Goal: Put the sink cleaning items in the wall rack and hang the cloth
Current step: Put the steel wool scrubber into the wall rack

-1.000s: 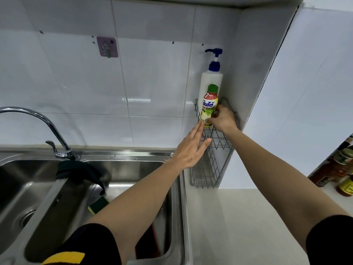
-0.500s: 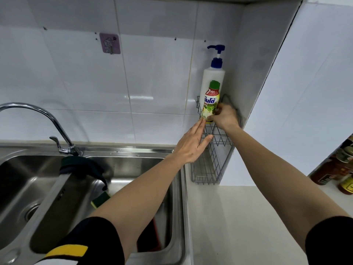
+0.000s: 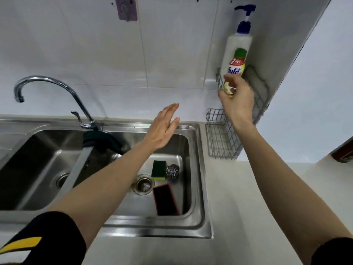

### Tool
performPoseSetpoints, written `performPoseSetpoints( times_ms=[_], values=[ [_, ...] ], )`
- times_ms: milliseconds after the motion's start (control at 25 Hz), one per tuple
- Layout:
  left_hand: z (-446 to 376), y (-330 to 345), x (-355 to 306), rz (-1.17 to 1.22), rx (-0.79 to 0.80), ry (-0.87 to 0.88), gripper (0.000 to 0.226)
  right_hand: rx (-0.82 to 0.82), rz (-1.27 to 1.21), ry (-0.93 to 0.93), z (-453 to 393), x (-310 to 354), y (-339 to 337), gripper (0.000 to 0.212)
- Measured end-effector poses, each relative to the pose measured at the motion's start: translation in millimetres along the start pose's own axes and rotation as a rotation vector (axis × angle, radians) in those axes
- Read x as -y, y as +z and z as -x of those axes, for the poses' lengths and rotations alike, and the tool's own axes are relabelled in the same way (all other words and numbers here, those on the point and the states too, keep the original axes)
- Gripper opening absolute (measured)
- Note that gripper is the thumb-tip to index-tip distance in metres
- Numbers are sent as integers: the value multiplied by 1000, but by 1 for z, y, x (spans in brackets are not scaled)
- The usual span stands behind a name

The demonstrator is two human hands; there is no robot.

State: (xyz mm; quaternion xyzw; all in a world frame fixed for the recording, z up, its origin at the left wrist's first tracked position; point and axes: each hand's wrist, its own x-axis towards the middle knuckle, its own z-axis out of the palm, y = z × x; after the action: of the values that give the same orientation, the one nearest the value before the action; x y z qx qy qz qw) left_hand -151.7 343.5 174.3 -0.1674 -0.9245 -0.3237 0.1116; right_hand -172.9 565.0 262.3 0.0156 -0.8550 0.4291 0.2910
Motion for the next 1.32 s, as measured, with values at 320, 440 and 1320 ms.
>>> performPoseSetpoints(
  times_ms=[320, 440, 1320],
  values=[
    [141, -42, 151, -253, 58, -314, 57, 514, 7, 110, 127, -24, 152, 33],
    [188, -42, 200, -376, 155, -427, 63, 658, 217, 210, 161, -59, 201, 37],
    [249, -32, 282, -790, 240, -505, 71, 677, 526, 676, 216, -169, 307, 60]
  ],
)
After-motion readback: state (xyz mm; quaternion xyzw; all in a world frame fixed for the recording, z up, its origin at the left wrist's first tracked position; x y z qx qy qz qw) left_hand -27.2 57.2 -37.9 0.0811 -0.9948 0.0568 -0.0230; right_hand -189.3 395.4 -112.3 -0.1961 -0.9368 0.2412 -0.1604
